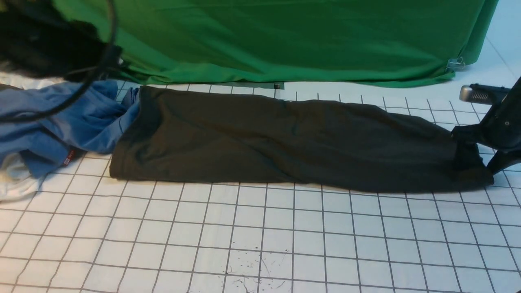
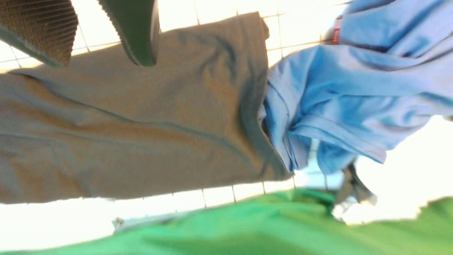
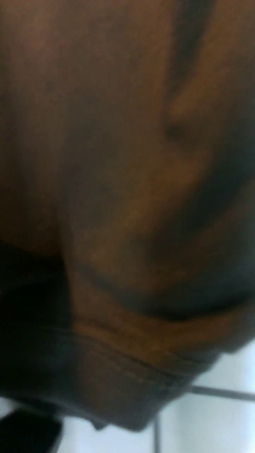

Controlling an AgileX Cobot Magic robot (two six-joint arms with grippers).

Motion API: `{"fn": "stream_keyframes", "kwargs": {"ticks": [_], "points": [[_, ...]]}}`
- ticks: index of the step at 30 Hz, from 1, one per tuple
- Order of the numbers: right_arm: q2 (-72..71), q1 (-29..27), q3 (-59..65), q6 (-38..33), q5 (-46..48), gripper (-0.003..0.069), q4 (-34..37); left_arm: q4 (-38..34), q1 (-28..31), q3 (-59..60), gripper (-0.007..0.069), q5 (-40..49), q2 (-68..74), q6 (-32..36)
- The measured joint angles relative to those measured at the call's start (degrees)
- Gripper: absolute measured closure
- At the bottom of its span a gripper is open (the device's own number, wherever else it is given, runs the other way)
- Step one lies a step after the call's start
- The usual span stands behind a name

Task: Fold a long-sleeved shirt over a white checkered tablecloth.
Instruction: 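Pull the folded dark garment lengthwise by its ends to straighten it flat on the table, then fold the right end of the dark garment over onto its left end with the right gripper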

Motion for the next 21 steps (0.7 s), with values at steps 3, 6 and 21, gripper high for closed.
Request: {"fn": "stream_keyframes", "kwargs": {"ticks": [3,6,21], "points": [[0.1,-0.1,-0.1,-0.6,0.0,0.0400,1.1,2.4,0.0,5.5,0.0410,0.0,-6.7,-0.1],[0.1,-0.1,-0.6,-1.3,0.3,0.0556,1.9,5.4,0.0,8.6,0.0410,0.5,-10.4,-1.0],[-15.6,-3.4,-7.4,1.6,4.0,0.0578,-7.8,8.8,0.0,34.2,0.0410,-1.6,-18.2,-11.2]]}}
